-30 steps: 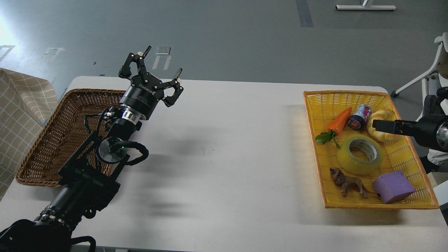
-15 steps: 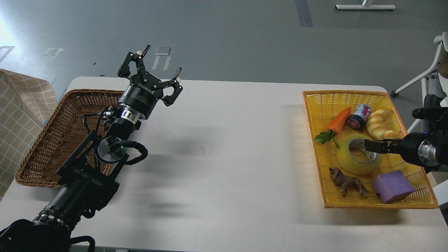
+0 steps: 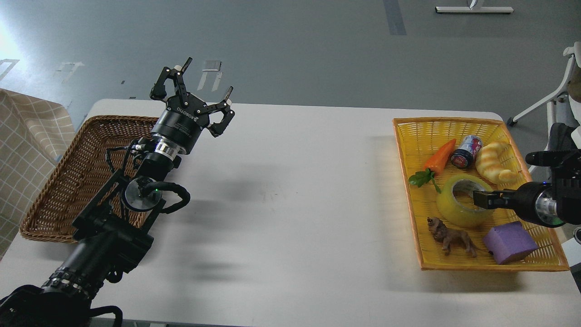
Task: Place and transfer tape with both arms
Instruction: 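Lower the right gripper into the tape roll's hole, then lift the tape roll with the right gripper toward the table center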
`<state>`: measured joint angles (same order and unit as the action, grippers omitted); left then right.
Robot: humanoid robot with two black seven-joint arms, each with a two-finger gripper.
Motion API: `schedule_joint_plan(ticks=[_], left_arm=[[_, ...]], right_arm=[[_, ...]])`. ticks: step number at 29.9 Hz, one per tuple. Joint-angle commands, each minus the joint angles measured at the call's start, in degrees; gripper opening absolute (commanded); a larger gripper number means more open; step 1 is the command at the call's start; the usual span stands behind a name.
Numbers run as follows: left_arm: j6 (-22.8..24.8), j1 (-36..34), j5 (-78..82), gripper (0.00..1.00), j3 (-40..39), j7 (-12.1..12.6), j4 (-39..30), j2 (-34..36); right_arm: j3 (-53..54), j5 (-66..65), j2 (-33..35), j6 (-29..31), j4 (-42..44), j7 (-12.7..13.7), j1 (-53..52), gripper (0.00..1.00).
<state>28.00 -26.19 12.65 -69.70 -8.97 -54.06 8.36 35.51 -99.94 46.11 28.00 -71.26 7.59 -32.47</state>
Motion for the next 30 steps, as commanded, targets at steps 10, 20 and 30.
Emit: schedule_joint_plan(ticks=[10,20,30], left_arm=[[0.00,0.17,0.00,0.98,-0.09,0.00,0.00,0.08],[0.00,0.09,0.00,0.98,-0.09,0.00,0.00,-0.27],[0.00,0.09,-0.08,0.98,-0.09,0.00,0.09,-0.45]], right_arm=[[-0.09,-1.05,-3.31,0.00,4.19,0.15,0.04,0.32],[-0.79,-0.17,-3.49,0.00,3.49,0.32,-1.19,0.00],[2.54,1.58,5.02,0.00,-9.67,-0.03,-1.19,0.00]])
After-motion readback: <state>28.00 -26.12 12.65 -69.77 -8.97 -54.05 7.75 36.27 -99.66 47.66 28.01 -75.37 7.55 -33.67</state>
